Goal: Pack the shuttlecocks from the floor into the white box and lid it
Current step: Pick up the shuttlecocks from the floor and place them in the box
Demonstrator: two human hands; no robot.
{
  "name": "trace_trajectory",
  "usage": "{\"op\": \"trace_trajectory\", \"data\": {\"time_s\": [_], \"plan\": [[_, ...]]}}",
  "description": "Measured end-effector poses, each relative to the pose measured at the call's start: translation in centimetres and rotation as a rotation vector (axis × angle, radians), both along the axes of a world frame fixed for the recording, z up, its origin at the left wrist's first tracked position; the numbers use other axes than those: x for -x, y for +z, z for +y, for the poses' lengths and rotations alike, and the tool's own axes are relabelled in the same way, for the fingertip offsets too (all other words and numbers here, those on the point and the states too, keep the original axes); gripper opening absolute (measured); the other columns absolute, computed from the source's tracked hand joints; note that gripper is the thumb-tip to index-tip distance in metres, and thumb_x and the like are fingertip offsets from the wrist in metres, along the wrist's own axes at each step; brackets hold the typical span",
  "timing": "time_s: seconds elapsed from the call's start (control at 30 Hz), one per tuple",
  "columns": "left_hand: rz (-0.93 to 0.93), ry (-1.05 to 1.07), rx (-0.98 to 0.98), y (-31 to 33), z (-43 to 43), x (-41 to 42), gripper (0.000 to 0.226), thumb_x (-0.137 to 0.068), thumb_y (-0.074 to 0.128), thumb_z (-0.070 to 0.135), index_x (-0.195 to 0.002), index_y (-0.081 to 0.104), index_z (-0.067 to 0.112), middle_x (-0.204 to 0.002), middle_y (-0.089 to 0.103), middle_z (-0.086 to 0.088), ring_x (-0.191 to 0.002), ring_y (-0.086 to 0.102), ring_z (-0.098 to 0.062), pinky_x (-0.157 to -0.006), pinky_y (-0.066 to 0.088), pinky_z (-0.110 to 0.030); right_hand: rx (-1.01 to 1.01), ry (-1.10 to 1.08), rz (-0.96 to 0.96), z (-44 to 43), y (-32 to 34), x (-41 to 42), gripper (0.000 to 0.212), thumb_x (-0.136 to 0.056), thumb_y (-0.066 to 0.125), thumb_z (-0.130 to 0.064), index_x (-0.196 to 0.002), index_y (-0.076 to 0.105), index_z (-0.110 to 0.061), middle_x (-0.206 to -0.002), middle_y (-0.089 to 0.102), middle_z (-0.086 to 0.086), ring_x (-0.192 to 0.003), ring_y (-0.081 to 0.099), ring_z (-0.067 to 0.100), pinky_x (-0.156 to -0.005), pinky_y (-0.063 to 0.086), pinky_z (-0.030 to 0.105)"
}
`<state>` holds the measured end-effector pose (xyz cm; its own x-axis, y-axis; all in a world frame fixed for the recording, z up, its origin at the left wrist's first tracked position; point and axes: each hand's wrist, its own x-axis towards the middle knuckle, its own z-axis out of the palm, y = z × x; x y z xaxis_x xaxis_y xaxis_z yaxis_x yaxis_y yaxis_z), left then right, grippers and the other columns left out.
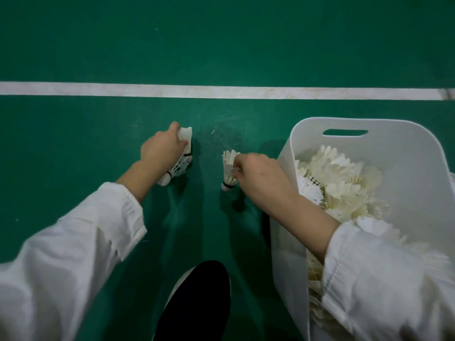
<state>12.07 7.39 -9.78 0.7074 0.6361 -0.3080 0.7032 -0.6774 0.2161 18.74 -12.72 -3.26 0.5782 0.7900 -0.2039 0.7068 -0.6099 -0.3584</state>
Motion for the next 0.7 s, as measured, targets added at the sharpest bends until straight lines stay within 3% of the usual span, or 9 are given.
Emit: {"op": "trace_trajectory", "data": {"time_s": [0.13,0.27,0.43,0.53,0.6,0.7], "plan": [[-0.134,-0.011,-0.018,1.6,-2.3,2.6,0.027,-0.095,0.042,0.04,-0.101,0.055,0.016,-0.094,0.067,-0.014,-0.08,0.06,-0.032,-0.059,0.04,-0.032,-0.01,-0.008,-0.002,0.1,-0.1,0.1,0.018,-0.089,0.05,-0.021,-0.096,0.061,-0.008,-0.095,0.062,0.012,-0.088,0.058,0.033,-0.066,0.037,0.034],[-0.299,-0.006,0.024,5.3,-6.0,5.8,0.022,-0.092,0.05,0.042,-0.094,0.062,0.024,-0.093,0.068,0.003,-0.08,0.058,-0.022,-0.061,0.04,-0.03,-0.111,-0.04,0.024,0.3,1.2,0.6,0.02,-0.09,0.046,-0.02,-0.095,0.062,-0.01,-0.096,0.065,0.009,-0.091,0.058,0.028,-0.066,0.033,0.03],[-0.611,-0.088,-0.03,11.5,-10.6,6.6,0.013,-0.087,0.056,0.036,-0.092,0.065,0.028,-0.086,0.065,0.012,-0.077,0.062,-0.015,-0.06,0.047,-0.031,-0.269,-0.049,0.054,-1.9,7.4,-0.1,0.012,-0.089,0.053,-0.019,-0.091,0.064,-0.014,-0.091,0.065,-0.001,-0.085,0.059,0.017,-0.077,0.047,0.034],[-0.723,-0.174,-0.034,14.6,-12.8,6.0,0.013,-0.086,0.056,0.033,-0.092,0.066,0.027,-0.085,0.065,0.012,-0.072,0.062,-0.015,-0.057,0.05,-0.036,-0.283,-0.105,0.026,-5.2,11.7,-1.1,0.005,-0.087,0.057,-0.021,-0.086,0.062,-0.021,-0.081,0.059,-0.009,-0.075,0.057,0.008,-0.075,0.05,0.025],[-0.76,-0.24,-0.004,16.1,-14.2,5.3,0.015,-0.087,0.054,0.035,-0.092,0.066,0.027,-0.084,0.065,0.012,-0.067,0.06,-0.014,-0.053,0.05,-0.036,-0.266,-0.158,-0.008,-7.8,13.8,-1.5,0.006,-0.087,0.058,-0.024,-0.081,0.058,-0.027,-0.075,0.057,-0.014,-0.068,0.055,0.002,-0.067,0.043,0.007],[-0.746,-0.428,0.037,17.2,-17.0,3.8,0.02,-0.089,0.05,0.039,-0.093,0.067,0.028,-0.083,0.065,0.011,-0.064,0.062,-0.015,-0.047,0.049,-0.034,-0.29,-0.389,-0.001,-13.3,15.2,-2.6,0.008,-0.086,0.059,-0.029,-0.078,0.057,-0.032,-0.077,0.06,-0.019,-0.073,0.057,-0.004,-0.063,0.042,0.01]]}}
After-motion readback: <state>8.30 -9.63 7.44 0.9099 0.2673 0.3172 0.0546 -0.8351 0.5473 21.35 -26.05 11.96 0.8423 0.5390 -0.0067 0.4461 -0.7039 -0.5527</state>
